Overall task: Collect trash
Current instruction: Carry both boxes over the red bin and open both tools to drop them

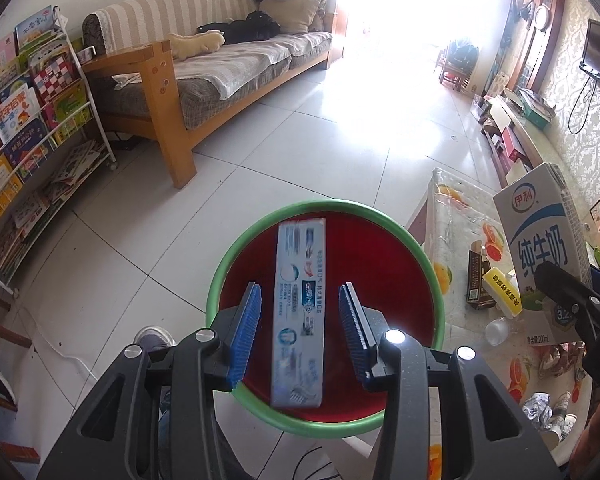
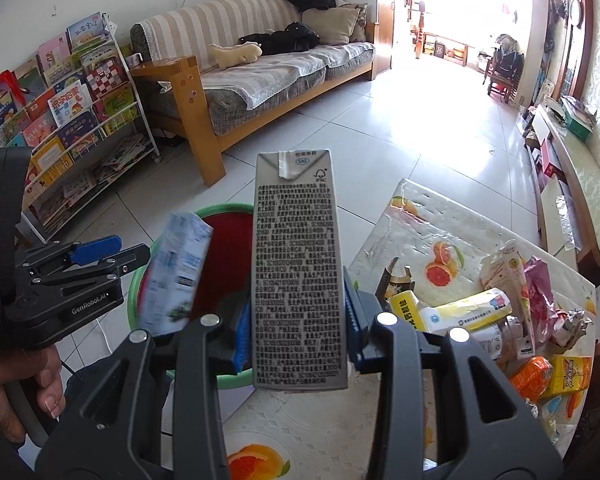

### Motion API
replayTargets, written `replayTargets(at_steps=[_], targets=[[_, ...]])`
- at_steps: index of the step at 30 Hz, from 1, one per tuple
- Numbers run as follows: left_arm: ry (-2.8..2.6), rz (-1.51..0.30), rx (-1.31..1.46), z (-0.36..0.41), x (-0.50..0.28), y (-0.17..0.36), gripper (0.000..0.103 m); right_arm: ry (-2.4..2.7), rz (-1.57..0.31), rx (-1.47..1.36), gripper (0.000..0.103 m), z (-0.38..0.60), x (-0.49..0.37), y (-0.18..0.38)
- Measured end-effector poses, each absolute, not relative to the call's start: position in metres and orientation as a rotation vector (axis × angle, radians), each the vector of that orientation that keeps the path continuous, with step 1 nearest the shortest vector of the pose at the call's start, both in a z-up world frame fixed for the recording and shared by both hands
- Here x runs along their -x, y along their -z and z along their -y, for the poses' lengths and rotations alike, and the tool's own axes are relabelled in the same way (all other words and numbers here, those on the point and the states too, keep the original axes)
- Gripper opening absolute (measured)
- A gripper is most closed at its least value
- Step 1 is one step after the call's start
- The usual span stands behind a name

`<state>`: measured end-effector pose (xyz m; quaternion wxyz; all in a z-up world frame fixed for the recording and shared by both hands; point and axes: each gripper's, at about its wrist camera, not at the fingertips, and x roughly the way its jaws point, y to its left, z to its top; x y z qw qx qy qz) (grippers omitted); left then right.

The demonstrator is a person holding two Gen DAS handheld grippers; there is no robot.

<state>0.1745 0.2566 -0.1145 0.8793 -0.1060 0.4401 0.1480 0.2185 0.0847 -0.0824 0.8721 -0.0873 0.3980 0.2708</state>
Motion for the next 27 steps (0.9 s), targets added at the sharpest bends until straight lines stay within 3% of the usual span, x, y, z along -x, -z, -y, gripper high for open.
replayTargets(at_steps=[2,5,6,13,15,23,24,27], targets=[[-0.307,-0.919,0.225,-0.258,-0.175,0.115,0.039,-0.572,-0.834,0.186,0.036,-0.088,-0.219,0.084],[-0.307,-0.901,0.241,-0.261,-0.173,0.113,0.064,-0.581,-0.839,0.189,0.036,-0.093,-0.219,0.086],[-0.31,-0.893,0.247,-0.261,-0.171,0.111,0.067,-0.584,-0.838,0.19,0.036,-0.095,-0.218,0.086],[-0.354,-0.858,0.262,-0.271,-0.159,0.103,0.077,-0.623,-0.838,0.202,0.036,-0.113,-0.216,0.087],[-0.369,-0.84,0.27,-0.275,-0.154,0.1,0.084,-0.636,-0.842,0.206,0.036,-0.12,-0.216,0.088],[-0.409,-0.825,0.302,-0.29,-0.143,0.101,0.084,-0.68,-0.862,0.226,0.037,-0.149,-0.216,0.097],[-0.413,-0.825,0.305,-0.292,-0.142,0.101,0.084,-0.682,-0.865,0.225,0.039,-0.152,-0.216,0.098],[-0.427,-0.824,0.313,-0.296,-0.138,0.103,0.084,-0.68,-0.852,0.225,0.07,-0.156,-0.215,0.096]])
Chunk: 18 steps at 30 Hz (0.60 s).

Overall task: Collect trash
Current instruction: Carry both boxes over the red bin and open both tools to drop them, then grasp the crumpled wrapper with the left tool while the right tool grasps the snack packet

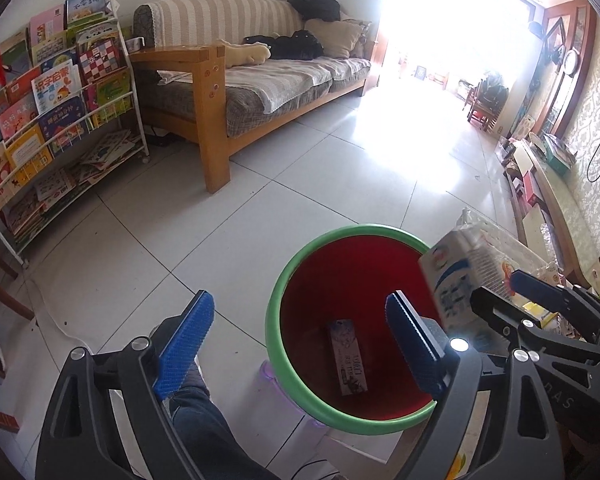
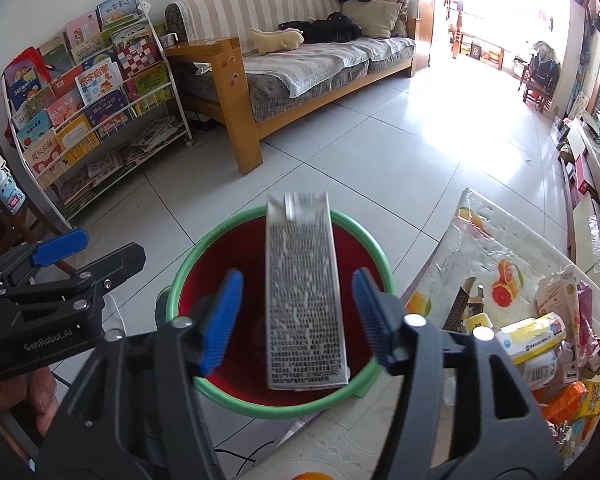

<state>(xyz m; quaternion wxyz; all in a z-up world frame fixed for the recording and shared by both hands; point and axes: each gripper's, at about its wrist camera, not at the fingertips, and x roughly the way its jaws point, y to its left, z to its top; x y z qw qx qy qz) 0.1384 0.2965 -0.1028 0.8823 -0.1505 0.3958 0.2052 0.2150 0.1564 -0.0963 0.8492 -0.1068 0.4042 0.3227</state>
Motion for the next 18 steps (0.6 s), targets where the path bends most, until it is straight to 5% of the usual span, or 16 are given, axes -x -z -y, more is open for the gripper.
replayTargets(at_steps=[4,18], targets=[[-0.43,-0.824,0.316,-0.3,-0.137,0.104,0.084,-0.674,-0.837,0.233,0.082,-0.158,-0.213,0.093],[-0.366,-0.8,0.3,-0.267,-0.136,0.087,0.084,-0.584,-0.809,0.197,0.094,-0.107,-0.204,0.076]])
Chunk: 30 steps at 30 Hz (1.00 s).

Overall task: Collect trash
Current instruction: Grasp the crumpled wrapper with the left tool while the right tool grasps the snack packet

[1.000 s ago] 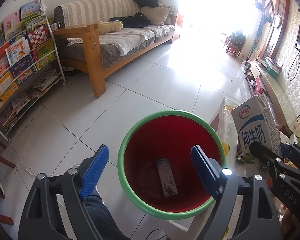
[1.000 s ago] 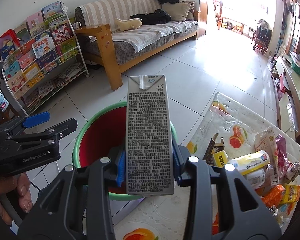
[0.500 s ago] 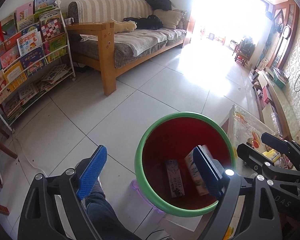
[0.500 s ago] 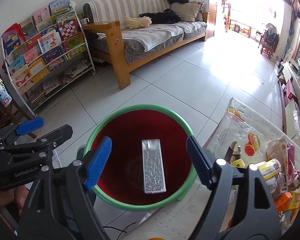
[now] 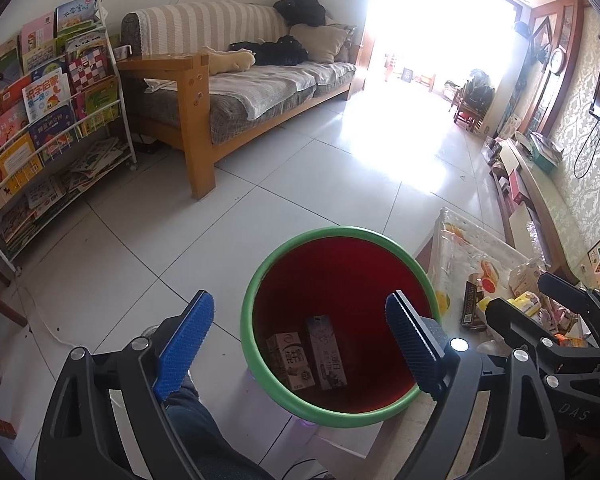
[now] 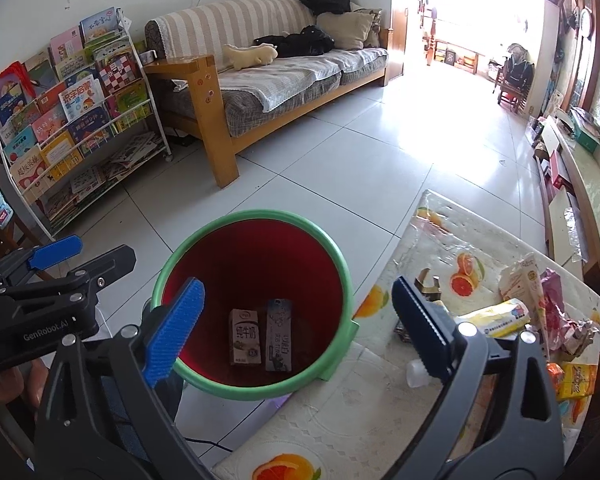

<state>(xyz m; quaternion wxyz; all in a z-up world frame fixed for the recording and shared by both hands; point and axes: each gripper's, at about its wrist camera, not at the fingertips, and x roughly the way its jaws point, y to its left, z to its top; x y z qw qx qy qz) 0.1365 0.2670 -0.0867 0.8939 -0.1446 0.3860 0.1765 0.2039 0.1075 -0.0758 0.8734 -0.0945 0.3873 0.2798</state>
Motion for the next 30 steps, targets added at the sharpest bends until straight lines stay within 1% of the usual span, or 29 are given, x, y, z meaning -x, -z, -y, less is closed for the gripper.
replayTargets(at_steps=[4,14,25,30], targets=[[-0.304,-0.786,0.273,-0.235,-0.138,0.076,0.084,-0.527,-0.786,0.171,0.097,-0.068,-0.194,0.064],[-0.102,-0.788,0.194,-0.124,-0.144,0.062,0.086,-0.32,-0.78,0.077,0.098,0.07,-0.169,0.057],[0.077,-0.839,0.141,-0.006,-0.163,0.077,0.087,-0.057,-0.812,0.006,0.098,0.229,-0.139,0.073],[0.135,-0.887,0.09,0.034,-0.173,0.088,0.087,-0.011,-0.855,-0.002,0.098,0.267,-0.142,0.087]])
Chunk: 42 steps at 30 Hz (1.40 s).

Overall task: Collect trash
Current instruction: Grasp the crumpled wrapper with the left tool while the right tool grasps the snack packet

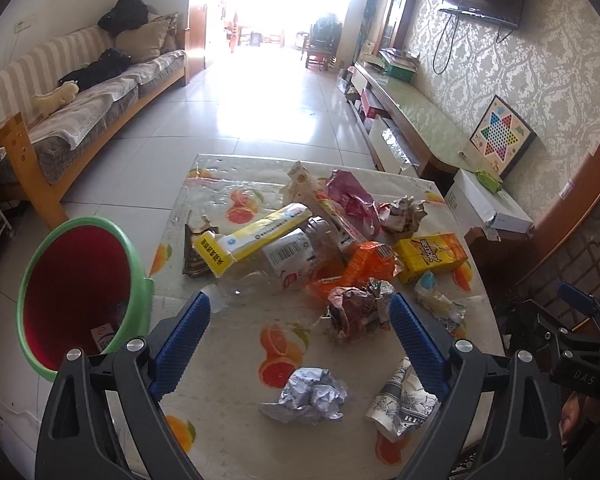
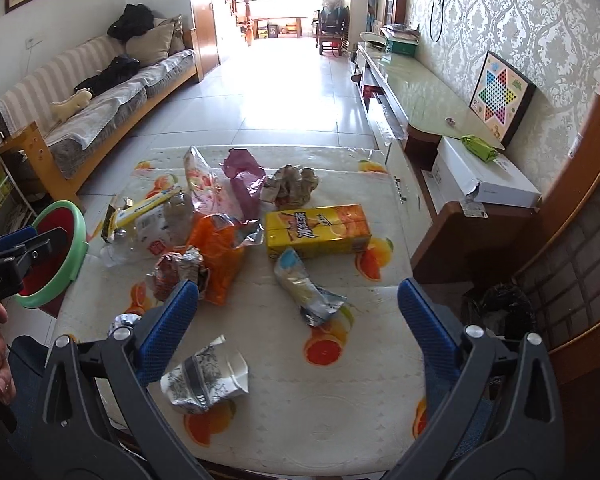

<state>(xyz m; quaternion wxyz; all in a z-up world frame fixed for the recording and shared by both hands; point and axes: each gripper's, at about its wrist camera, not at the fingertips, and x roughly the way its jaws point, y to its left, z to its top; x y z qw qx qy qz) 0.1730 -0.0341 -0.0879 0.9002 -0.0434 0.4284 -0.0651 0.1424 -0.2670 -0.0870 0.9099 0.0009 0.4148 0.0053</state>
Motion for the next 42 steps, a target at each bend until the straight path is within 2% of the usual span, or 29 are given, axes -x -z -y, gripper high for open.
replayTargets(at_steps=[11,34,39,41,42], targets=[[0.207,-0.966,0.019,0.069,-0.19,0.116,0.095,-0.035,-0.908,-0.008,0.098,0.275,-0.162,0.113],[0.228,-1.166,-0.021,0.107,-0.247,0.201,0.095,-0.061,-1.084,0.016,0.098,0.284,-0.225,0.2],[0.229,-1.195,-0.003,0.104,-0.252,0.212,0.094,-0.087,-1.112,0.012,0.09,0.281,-0.23,0.214],[0.229,-1.192,-0.003,0.103,-0.253,0.214,0.093,-0.099,-1.118,0.013,0.083,0.278,-0.233,0.218],[0.23,-1.19,-0.002,0.103,-0.254,0.215,0.087,-0.107,-1.121,0.013,0.076,0.276,-0.234,0.219]])
